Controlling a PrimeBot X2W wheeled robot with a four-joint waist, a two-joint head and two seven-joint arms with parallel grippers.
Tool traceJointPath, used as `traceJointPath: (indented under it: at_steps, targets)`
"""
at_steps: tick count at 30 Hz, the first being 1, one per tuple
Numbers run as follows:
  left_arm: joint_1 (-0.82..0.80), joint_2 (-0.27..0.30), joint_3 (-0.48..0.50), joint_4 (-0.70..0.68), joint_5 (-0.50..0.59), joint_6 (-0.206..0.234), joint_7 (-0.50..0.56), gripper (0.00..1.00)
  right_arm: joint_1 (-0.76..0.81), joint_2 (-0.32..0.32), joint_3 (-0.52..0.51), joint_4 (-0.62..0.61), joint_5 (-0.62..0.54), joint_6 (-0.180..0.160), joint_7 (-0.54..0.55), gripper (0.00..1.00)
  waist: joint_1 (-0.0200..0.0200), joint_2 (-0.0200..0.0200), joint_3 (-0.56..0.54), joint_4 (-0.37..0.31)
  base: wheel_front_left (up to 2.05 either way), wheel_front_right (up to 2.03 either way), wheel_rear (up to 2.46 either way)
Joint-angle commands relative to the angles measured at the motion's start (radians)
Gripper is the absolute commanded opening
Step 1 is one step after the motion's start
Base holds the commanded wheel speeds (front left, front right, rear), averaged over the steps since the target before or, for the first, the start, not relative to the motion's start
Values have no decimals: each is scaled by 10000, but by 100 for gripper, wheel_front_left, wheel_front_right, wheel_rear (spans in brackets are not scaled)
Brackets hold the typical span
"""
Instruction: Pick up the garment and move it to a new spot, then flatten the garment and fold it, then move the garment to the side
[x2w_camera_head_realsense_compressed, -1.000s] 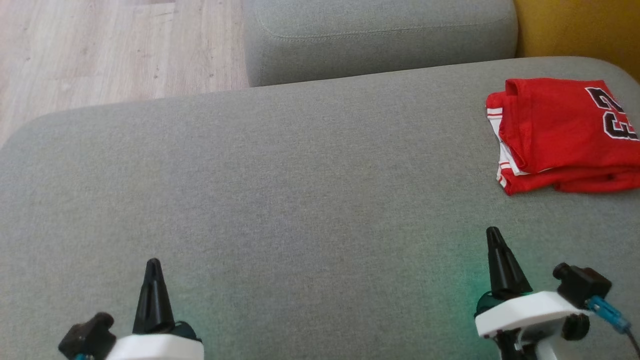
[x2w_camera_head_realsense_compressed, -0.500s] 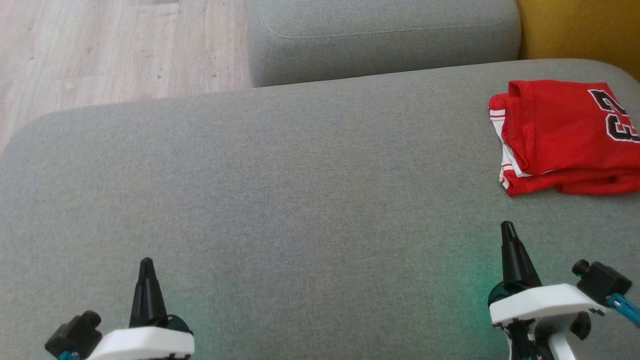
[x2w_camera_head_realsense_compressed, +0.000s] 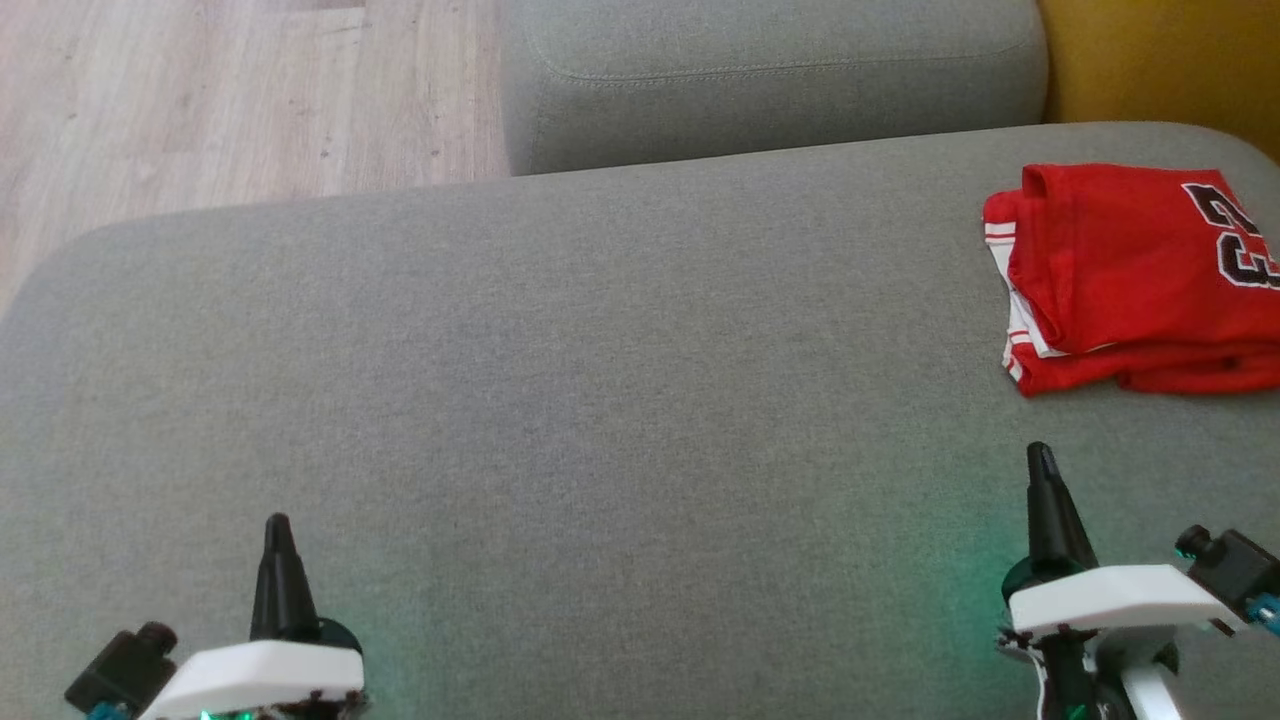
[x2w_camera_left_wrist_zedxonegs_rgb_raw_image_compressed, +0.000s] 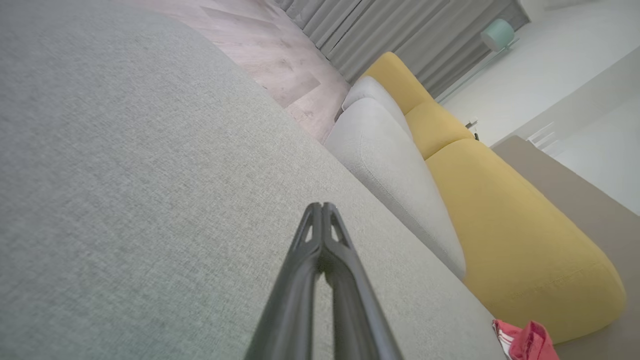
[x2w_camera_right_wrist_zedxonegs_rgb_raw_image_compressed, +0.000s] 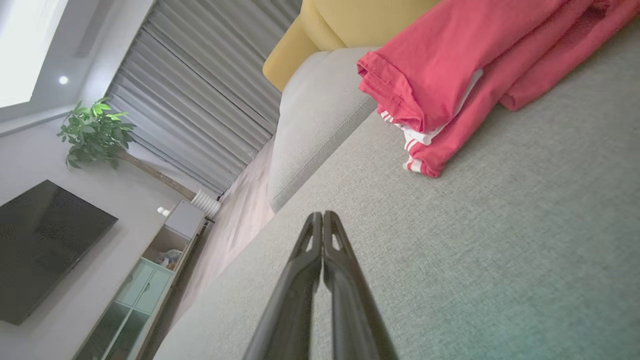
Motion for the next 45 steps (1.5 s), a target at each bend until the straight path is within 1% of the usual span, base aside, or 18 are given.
traceJointPath:
  at_steps: [1,12,45]
  targets:
    - [-522,110,255,-268,-307,-101,71,0,-547,-171,15,-377,344,-4,92,0,0,0,-3,8,0,0,0]
    - [-715,116,452,-171,-1659,-208,424,0,-618,-183,-223,-424,1781,-4,423,0,0,0,-28,71,0,0,0]
    - [-1233,117,1002,89,-5249,-494,1384,0,-812,-181,-908,-545,5577,-6,1349,0,0,0,-94,237,0,0,0]
